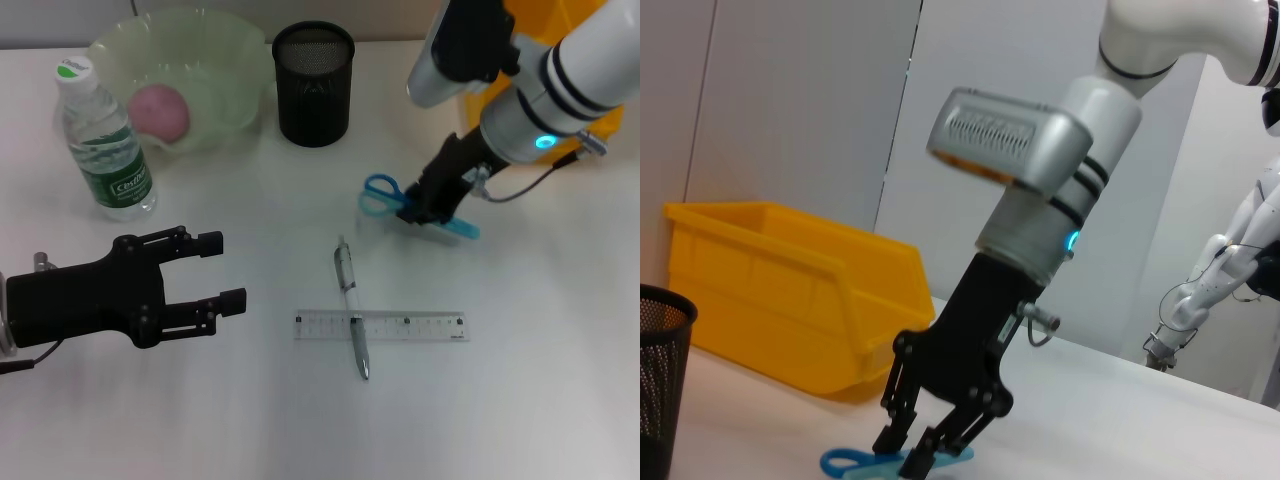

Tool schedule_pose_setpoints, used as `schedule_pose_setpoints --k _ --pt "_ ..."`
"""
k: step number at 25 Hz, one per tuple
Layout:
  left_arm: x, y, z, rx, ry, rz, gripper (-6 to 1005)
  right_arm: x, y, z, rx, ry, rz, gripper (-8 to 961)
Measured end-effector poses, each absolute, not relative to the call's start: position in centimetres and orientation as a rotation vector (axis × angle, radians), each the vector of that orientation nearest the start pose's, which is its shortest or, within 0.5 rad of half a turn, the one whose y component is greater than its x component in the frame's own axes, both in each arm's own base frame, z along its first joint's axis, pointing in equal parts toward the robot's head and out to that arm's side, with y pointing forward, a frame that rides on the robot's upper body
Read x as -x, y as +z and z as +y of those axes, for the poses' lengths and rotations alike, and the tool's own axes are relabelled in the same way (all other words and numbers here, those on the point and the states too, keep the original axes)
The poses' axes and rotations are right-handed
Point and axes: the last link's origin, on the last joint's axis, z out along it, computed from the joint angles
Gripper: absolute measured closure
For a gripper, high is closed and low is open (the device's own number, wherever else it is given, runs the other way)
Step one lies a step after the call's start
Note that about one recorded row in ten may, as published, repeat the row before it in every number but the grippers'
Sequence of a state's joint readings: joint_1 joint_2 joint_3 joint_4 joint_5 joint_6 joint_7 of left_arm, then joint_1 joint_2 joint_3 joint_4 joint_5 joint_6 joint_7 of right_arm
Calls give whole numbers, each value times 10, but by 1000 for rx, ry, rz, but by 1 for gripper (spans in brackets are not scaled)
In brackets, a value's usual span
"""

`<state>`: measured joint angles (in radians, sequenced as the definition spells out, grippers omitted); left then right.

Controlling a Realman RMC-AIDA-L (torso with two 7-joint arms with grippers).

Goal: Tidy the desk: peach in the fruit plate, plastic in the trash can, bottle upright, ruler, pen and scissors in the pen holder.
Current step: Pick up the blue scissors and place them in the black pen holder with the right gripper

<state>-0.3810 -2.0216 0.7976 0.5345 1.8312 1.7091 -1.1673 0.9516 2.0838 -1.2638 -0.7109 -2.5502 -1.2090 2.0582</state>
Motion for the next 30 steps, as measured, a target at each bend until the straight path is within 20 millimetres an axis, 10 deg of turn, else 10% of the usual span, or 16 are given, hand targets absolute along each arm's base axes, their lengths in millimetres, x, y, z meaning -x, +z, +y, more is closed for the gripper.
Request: schedule_pose_setpoints --k 15,22,30 --pt "293 4 271 2756 -885 -542 212 -138 -31 394 2857 338 252 705" --pt "292 4 272 2761 -884 -536 212 -135 -27 409 2624 819 242 703" --pt "290 2 272 2765 -884 -524 212 -132 -27 437 2358 966 318 701"
